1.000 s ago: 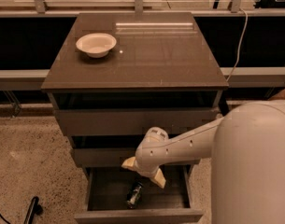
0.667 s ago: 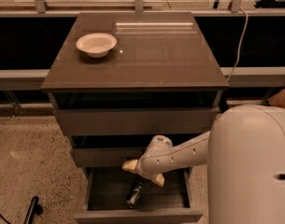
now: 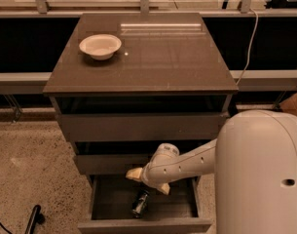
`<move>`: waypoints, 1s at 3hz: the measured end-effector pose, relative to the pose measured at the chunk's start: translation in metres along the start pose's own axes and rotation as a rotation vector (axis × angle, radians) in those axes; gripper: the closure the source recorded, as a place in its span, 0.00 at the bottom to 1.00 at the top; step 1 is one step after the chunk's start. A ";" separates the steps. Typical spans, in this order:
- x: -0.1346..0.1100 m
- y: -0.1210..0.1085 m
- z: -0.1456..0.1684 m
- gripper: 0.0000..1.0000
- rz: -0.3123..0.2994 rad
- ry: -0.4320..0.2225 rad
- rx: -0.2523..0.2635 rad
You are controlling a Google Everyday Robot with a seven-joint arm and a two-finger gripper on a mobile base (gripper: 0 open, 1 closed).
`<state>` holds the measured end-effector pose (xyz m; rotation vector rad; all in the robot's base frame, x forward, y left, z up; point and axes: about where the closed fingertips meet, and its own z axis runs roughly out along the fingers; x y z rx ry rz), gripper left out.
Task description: Pick green can from bottom drawer and place on counter
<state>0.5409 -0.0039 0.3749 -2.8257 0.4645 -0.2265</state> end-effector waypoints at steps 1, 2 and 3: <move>-0.016 -0.001 0.032 0.00 -0.052 -0.052 0.017; -0.022 0.001 0.057 0.00 -0.094 -0.051 0.019; -0.029 0.019 0.117 0.00 -0.133 -0.034 0.007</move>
Offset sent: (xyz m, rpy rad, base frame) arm -0.0150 0.0328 -0.0907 -0.0024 -0.0255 0.1530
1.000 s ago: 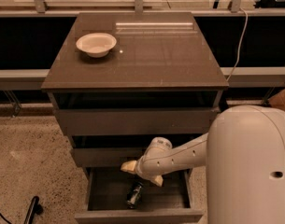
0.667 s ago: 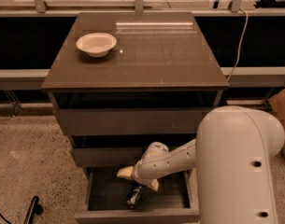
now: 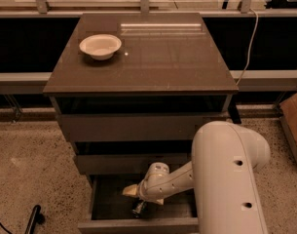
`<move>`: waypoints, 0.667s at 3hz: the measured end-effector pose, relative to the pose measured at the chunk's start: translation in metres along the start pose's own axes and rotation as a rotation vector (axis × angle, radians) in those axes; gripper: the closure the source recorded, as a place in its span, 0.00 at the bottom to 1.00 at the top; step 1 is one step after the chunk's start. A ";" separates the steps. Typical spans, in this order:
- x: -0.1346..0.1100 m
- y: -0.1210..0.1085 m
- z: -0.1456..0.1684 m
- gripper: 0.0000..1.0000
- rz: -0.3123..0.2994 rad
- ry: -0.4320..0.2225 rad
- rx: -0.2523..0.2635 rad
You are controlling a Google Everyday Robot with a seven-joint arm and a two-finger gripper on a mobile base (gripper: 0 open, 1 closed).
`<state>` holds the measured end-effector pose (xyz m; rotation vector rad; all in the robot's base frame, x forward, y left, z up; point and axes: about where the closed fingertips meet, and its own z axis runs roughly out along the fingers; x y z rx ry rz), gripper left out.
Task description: Pick green can from bottom drawer and place on counter
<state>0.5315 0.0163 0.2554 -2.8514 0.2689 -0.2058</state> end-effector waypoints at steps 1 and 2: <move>-0.001 0.001 0.001 0.00 -0.006 0.000 -0.001; -0.002 -0.001 0.018 0.00 -0.001 -0.010 -0.021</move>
Offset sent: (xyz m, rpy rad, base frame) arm 0.0054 0.0149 -0.0360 -0.0429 0.0284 -0.0044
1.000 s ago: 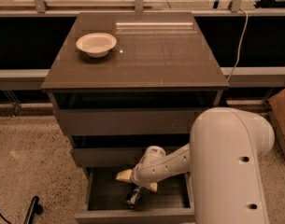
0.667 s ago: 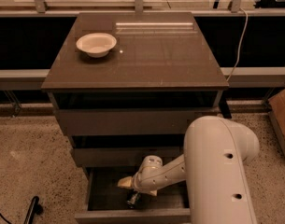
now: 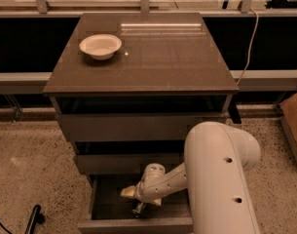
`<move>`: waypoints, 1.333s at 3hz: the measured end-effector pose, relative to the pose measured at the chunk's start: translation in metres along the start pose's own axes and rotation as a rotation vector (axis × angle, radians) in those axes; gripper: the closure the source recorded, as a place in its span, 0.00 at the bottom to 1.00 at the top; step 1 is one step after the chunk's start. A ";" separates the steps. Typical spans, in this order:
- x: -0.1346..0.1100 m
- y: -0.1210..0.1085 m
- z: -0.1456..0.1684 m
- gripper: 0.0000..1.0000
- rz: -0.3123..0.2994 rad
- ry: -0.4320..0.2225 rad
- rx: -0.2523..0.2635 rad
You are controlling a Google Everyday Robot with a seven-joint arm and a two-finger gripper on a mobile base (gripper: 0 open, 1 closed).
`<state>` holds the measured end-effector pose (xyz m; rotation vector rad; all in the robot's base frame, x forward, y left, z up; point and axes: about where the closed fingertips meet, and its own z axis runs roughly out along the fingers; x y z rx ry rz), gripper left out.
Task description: Pick green can from bottom drawer and place on counter
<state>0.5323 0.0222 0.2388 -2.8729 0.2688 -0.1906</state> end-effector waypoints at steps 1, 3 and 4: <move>0.002 0.001 0.035 0.00 0.025 0.003 -0.048; -0.001 0.006 0.081 0.19 0.056 -0.006 -0.111; -0.002 0.007 0.093 0.43 0.062 -0.017 -0.129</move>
Offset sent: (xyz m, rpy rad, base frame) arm 0.0160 0.0193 -0.0956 -0.1169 0.0410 -0.0787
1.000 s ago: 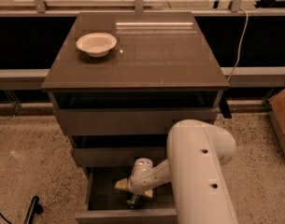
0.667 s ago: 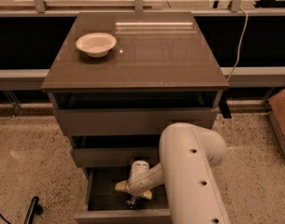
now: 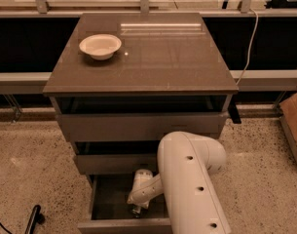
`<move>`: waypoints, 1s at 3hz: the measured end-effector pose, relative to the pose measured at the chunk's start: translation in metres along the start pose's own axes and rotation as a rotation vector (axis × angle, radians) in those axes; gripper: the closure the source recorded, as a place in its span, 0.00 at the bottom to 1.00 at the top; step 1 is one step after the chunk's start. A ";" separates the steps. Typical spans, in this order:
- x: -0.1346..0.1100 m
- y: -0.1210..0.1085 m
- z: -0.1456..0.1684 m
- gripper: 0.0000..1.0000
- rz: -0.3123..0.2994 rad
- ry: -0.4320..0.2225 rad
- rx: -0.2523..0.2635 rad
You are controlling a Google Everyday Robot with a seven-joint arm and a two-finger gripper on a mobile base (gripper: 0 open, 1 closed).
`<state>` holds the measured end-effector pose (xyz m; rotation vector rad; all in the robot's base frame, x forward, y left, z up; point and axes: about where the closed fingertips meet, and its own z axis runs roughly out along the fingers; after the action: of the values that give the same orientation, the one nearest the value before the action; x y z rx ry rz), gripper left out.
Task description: Pick green can from bottom drawer and place on counter
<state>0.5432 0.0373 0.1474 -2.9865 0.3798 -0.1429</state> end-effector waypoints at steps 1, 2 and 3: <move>-0.001 -0.002 0.006 0.72 -0.001 -0.012 -0.001; 0.001 -0.003 0.004 0.77 0.006 -0.015 0.021; -0.004 -0.024 -0.042 0.75 -0.008 0.002 0.262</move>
Offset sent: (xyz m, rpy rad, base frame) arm 0.0080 0.0034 0.0009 0.0505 0.0026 -0.0082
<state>0.5401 0.0563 0.1918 -2.7302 0.3225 -0.1816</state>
